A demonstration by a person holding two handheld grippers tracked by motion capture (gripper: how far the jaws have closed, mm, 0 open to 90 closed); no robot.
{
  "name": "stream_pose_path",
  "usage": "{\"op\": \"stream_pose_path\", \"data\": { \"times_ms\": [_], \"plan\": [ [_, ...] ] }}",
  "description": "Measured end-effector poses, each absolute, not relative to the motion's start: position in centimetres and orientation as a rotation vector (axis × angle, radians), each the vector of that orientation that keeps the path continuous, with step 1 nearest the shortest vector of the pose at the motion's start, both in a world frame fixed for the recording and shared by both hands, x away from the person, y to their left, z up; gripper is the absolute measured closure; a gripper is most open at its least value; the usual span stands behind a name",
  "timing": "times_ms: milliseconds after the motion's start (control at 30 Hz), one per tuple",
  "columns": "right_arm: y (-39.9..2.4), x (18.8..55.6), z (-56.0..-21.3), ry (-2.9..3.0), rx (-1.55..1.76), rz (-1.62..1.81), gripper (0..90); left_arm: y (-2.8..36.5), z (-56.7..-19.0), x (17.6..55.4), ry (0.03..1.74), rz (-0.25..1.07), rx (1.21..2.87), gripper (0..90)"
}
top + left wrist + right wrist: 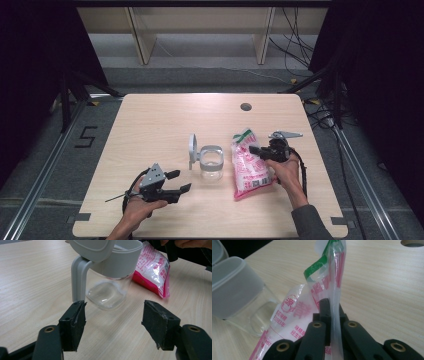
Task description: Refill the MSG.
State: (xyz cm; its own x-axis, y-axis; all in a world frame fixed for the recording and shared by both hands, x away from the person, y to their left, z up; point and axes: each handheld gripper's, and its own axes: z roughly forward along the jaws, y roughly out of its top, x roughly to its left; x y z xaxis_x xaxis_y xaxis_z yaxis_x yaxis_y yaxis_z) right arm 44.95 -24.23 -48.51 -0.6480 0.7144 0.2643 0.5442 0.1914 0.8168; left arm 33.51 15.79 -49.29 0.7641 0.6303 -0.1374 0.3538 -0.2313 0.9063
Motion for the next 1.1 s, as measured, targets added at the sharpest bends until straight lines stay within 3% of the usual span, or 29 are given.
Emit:
{"op": "stream_pose_path", "data": {
  "times_ms": [1100],
  "plan": [
    [-24.9,39.0,-44.2,2.146,1.035,1.689,90.0,15.5,-49.4,33.2,0.751,0.307,1.861,34.3]
  ]
}}
